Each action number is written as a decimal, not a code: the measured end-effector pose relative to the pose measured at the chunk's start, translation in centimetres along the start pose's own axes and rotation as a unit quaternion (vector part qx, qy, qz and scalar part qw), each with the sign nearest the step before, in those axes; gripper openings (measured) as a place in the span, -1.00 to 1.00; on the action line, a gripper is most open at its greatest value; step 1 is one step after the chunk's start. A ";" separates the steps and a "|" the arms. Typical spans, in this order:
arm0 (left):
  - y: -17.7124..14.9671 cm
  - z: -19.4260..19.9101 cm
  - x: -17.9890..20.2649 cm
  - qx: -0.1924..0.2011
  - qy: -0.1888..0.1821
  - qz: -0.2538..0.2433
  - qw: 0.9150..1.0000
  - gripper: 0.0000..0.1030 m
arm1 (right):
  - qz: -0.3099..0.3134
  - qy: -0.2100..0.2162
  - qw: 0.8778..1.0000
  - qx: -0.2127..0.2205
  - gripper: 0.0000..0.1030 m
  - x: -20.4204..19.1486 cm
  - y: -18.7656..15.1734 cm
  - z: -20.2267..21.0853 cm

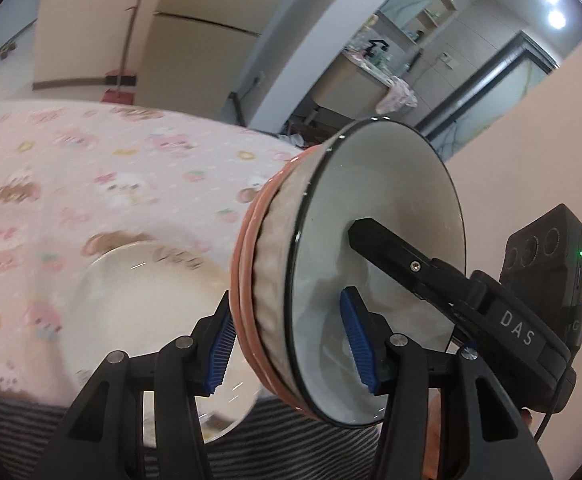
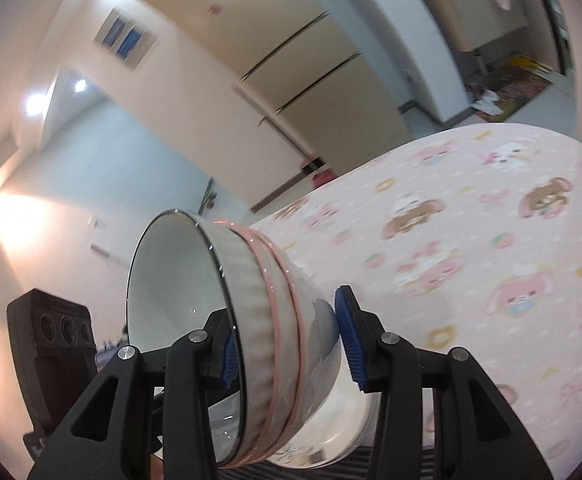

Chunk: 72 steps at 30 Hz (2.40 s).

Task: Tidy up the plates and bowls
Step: 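Carry the bowl stack with both grippers over the 'life' plate stack, then lower the bowl stack onto the 'life' plate and open both grippers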

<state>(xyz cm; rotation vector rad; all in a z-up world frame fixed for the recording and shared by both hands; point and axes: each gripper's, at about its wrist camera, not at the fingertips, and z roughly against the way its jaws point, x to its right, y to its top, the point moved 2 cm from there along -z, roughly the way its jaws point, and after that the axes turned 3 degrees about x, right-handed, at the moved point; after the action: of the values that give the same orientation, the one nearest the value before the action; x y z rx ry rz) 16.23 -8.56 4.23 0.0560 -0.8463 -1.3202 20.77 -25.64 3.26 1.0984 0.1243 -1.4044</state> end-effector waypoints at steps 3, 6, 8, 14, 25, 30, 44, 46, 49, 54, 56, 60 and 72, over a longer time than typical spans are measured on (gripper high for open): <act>-0.9 1.1 -2.5 0.003 0.012 0.017 1.000 0.04 | 0.006 0.007 1.000 -0.012 -0.17 -1.6 -1.5 -1.7; -2.1 1.6 -5.1 0.000 0.028 0.032 0.999 0.04 | 0.018 0.005 0.999 -0.032 -0.17 -2.7 -3.1 -3.7; -2.7 1.3 -6.4 -0.007 0.032 0.041 0.999 0.04 | 0.020 0.004 0.999 -0.049 -0.17 -3.0 -4.1 -4.9; -4.4 -0.8 -9.5 -0.030 0.047 0.060 0.997 0.05 | 0.028 -0.027 0.996 -0.080 -0.16 -2.8 -6.2 -7.3; -5.6 -3.8 -11.7 -0.059 0.050 0.071 0.994 0.06 | -0.003 -0.043 0.991 -0.128 -0.17 -0.1 -7.4 -10.3; -5.6 -4.4 -11.9 -0.068 0.048 0.073 0.994 0.06 | -0.012 -0.046 0.990 -0.133 -0.17 0.5 -7.5 -10.7; -4.8 -5.2 -12.1 -0.053 0.056 0.053 0.996 0.06 | -0.023 -0.040 0.989 -0.144 -0.17 1.8 -7.4 -12.0; -4.7 -5.3 -12.1 -0.050 0.058 0.049 0.996 0.06 | -0.026 -0.034 0.988 -0.146 -0.17 1.8 -7.4 -12.0; -4.7 -5.4 -12.2 -0.048 0.058 0.047 0.996 0.06 | -0.021 -0.040 0.989 -0.144 -0.17 1.7 -7.4 -11.9; -4.9 -5.3 -12.2 -0.043 0.058 0.036 0.997 0.06 | 0.000 -0.048 0.989 -0.142 -0.18 1.2 -7.5 -11.8; -5.0 -4.4 -11.5 -0.025 0.075 0.011 0.997 0.06 | 0.013 -0.051 0.989 -0.137 -0.18 0.9 -7.6 -11.7; -4.6 -0.8 -9.3 0.052 0.111 -0.048 0.991 0.06 | 0.048 -0.064 0.991 -0.104 -0.19 -0.1 -7.2 -10.2; -7.4 9.4 -4.7 0.291 0.150 -0.161 0.931 0.43 | 0.191 -0.079 0.977 0.050 -0.17 -4.7 -7.7 -1.2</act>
<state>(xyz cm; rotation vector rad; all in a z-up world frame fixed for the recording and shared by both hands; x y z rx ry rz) 4.82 -2.78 4.90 0.8762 -0.9622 -1.2737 13.91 -19.88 1.63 1.0245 -0.2632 -1.1517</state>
